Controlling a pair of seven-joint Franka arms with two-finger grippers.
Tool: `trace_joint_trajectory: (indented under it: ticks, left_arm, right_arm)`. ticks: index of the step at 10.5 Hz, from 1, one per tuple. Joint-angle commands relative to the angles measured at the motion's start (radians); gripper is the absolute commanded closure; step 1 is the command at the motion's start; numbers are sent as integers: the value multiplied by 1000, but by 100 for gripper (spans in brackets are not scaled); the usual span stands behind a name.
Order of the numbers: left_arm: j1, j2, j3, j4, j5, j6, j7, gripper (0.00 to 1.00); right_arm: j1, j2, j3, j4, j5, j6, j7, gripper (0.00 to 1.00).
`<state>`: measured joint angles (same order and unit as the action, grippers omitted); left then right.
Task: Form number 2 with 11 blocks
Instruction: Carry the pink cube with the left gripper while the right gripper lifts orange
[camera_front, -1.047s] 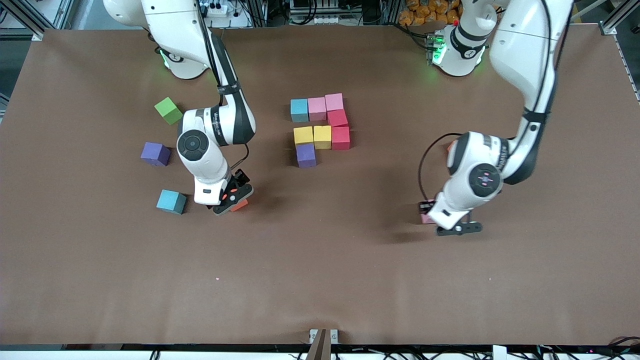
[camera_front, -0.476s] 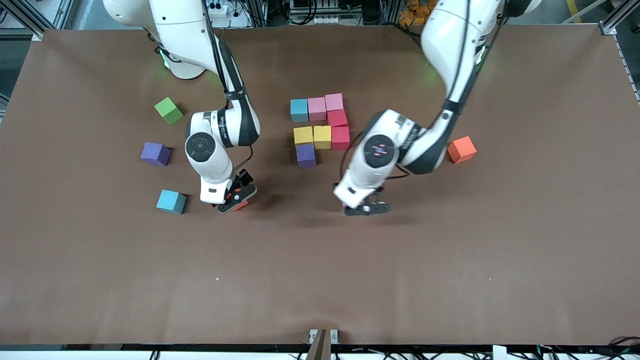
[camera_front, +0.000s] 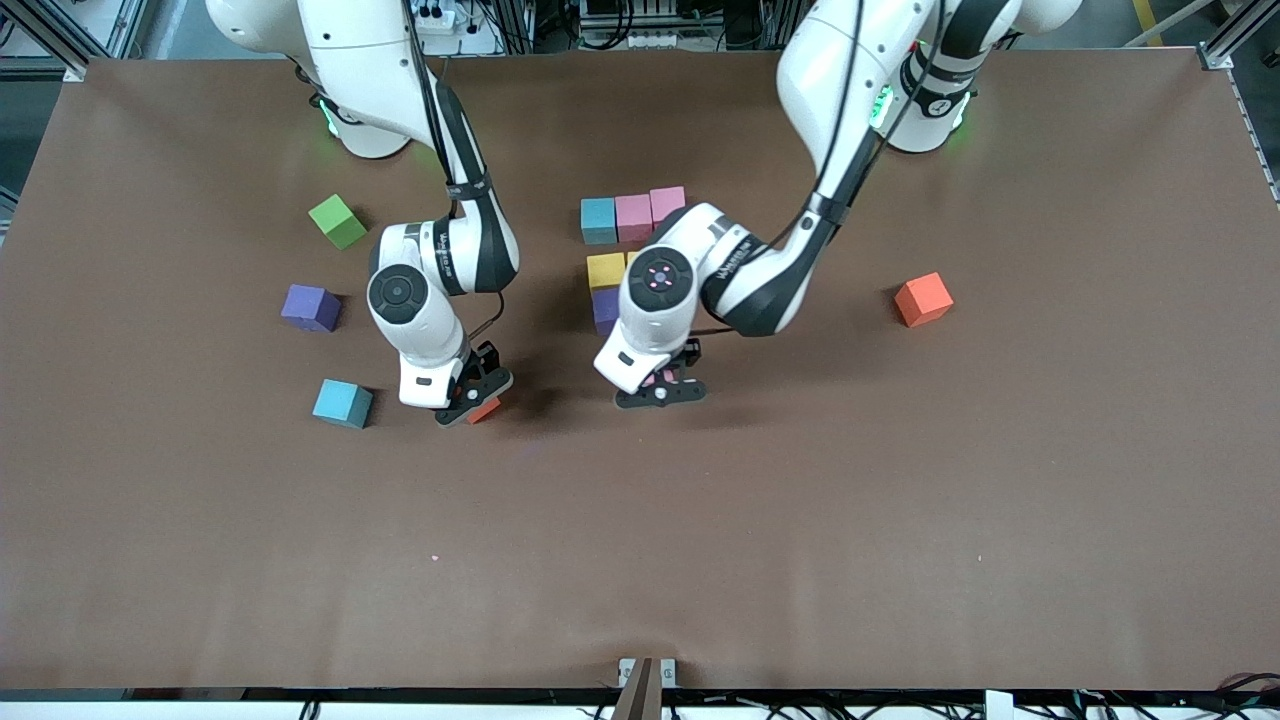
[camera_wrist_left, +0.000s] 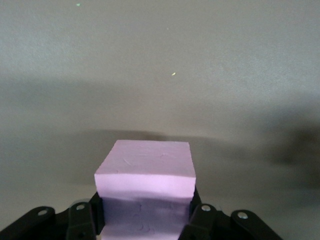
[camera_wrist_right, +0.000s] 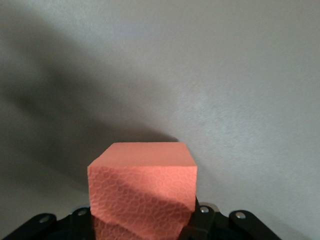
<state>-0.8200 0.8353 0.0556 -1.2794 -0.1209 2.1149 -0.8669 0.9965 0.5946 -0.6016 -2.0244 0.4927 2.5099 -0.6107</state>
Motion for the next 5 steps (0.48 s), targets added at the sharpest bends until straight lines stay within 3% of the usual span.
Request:
trace_joint_trajectory:
  ticks: [1, 5]
  left_arm:
    - [-54, 89, 32, 129, -29, -35, -70, 100]
    - [-88, 108, 44, 134, -63, -35, -101, 100]
  right_arm:
    - [-67, -70, 8, 0, 24, -77, -128, 87]
    - [-96, -93, -16, 0, 23, -115, -207, 86]
